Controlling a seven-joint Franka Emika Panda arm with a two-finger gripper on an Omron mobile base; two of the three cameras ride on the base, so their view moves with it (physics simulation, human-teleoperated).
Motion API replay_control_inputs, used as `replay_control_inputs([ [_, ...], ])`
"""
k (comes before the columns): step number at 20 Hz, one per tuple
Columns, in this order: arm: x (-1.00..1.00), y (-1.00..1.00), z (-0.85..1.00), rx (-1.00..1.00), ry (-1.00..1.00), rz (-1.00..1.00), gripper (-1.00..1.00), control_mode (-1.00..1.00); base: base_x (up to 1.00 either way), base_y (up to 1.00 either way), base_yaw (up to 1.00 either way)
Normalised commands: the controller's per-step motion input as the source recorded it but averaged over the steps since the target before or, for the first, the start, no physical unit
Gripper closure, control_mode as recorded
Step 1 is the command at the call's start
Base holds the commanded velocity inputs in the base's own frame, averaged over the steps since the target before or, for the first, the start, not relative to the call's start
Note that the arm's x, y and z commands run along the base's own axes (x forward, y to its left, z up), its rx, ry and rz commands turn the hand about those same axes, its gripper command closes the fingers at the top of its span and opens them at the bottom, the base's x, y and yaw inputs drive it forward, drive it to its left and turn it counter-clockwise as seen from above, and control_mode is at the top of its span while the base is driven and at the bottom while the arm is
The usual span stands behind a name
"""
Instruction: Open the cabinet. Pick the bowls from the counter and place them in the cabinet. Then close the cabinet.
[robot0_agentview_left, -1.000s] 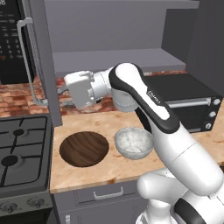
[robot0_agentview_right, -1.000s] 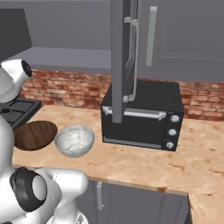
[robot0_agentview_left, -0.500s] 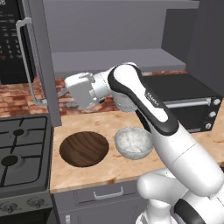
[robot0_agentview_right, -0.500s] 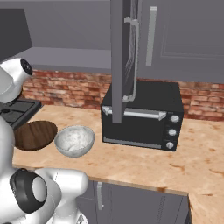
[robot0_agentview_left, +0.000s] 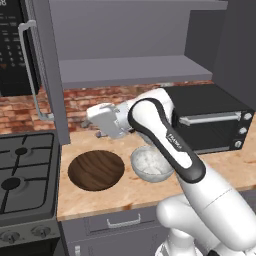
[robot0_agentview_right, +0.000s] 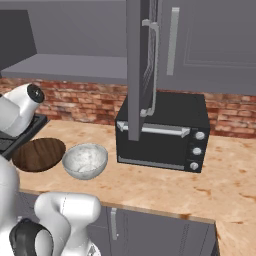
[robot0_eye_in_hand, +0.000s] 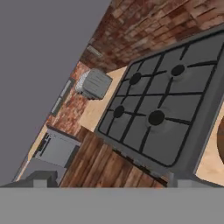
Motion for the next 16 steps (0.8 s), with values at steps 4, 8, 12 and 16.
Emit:
replay_control_inputs([
  [4,0.13,-0.38,-0.32,-0.01,0.11,-0.26,-1.0,-1.0,0.0,0.0,0.0],
  [8,0.18,-0.31,-0.13,0.0,0.3,-0.27,-1.0,-1.0,0.0,0.0,0.0],
  [12,0.16,-0.22,-0.23,-0.03,0.29,-0.26,-1.0,-1.0,0.0,0.0,0.0],
  [16,0.25,-0.21,-0.31,-0.05,0.28,-0.25,-1.0,-1.0,0.0,0.0,0.0],
])
